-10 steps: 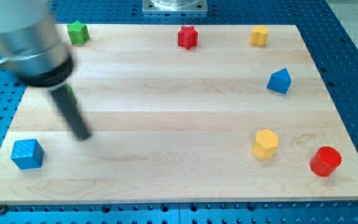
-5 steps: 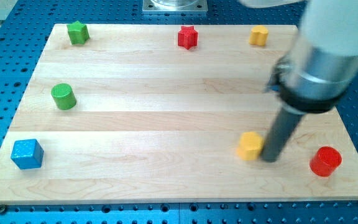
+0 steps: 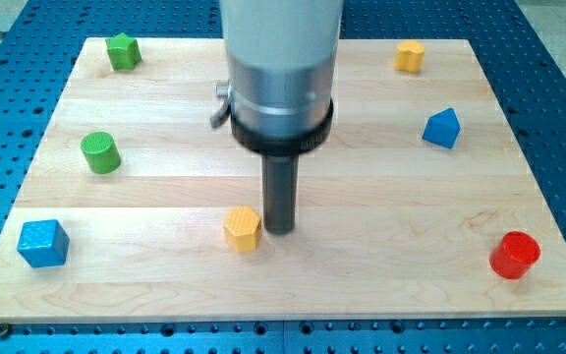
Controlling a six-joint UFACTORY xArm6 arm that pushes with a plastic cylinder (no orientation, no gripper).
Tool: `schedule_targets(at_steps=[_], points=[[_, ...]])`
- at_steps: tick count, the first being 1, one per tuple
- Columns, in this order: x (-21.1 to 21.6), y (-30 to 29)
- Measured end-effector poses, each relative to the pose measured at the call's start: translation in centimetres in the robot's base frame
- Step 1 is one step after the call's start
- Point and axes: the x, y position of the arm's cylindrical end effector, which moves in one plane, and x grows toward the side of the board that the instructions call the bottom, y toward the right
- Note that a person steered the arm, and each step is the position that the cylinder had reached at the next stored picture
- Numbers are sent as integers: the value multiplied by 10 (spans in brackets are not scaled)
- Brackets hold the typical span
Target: Move the yellow hexagon and the blue cube horizontal to each other
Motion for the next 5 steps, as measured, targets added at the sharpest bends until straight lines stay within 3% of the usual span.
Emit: schedule_targets(at_steps=[1,2,3,4,5], points=[[36,-59],[48,-55],[62,-140],[99,-130],[83,-60]])
